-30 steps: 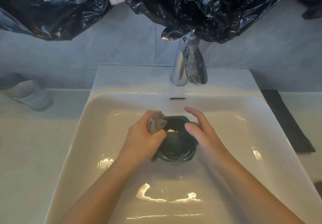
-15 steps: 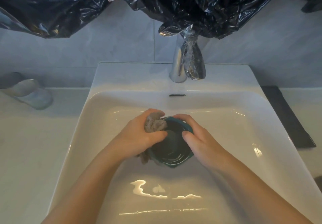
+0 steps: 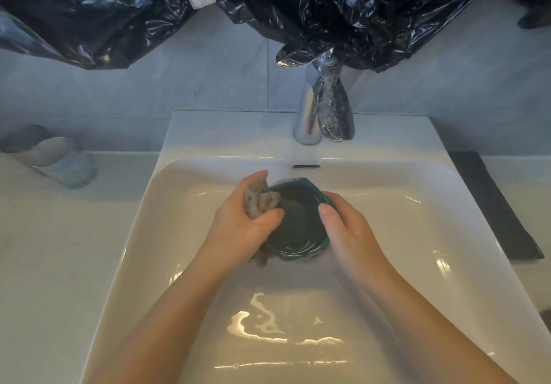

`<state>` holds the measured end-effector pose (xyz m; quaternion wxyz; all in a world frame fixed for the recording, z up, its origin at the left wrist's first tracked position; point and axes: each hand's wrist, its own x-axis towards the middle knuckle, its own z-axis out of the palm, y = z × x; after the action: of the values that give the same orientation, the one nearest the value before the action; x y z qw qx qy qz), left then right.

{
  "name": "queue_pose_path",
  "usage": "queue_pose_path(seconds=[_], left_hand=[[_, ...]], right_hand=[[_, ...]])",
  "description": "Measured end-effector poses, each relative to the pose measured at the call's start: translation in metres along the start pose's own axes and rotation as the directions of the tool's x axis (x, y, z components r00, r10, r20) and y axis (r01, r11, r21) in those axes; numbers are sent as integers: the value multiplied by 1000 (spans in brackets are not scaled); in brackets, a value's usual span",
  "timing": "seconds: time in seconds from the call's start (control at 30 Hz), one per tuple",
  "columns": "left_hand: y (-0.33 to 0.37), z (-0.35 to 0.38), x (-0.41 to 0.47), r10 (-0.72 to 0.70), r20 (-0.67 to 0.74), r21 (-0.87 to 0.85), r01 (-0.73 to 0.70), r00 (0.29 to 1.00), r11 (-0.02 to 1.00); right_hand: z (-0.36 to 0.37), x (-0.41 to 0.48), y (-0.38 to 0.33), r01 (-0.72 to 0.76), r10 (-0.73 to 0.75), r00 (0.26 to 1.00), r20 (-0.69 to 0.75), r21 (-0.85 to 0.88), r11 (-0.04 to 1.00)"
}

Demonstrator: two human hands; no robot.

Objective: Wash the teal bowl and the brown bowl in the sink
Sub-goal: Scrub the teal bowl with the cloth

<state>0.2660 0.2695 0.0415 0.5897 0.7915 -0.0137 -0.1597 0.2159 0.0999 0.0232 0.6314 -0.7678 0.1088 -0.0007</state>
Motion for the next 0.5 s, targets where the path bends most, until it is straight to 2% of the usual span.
queue_pose_path(seconds=[0.2,0.5], left_hand=[[2,-15,3,-42,211,155,9,977,988],[2,-27,13,-114,400,159,53,909,986]], right_hand=[[-8,0,-4,31,-25,994,111,-50,998],[-7,0,-4,37,-15,966,260,-81,996]])
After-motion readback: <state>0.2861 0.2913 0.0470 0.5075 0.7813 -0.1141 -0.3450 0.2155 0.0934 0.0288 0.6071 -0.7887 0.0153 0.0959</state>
